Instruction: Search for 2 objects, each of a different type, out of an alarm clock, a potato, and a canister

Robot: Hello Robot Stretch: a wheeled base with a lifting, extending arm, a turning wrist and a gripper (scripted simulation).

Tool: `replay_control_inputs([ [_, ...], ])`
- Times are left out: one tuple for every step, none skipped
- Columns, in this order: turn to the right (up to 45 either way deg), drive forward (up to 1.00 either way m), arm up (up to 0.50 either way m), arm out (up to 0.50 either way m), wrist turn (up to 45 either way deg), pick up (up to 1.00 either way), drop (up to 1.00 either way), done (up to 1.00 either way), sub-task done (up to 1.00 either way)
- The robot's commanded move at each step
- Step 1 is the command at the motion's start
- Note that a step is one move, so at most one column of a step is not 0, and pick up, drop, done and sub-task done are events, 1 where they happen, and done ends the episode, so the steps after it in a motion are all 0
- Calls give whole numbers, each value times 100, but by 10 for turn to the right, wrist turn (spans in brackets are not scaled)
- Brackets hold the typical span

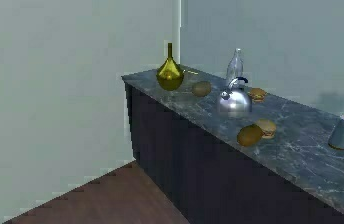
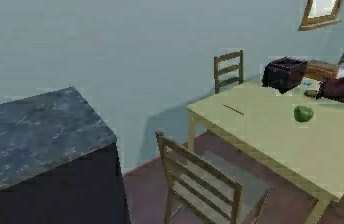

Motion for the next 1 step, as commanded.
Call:
replay_control_inputs([
  [210, 0, 0, 0, 0, 0, 0, 0, 0],
])
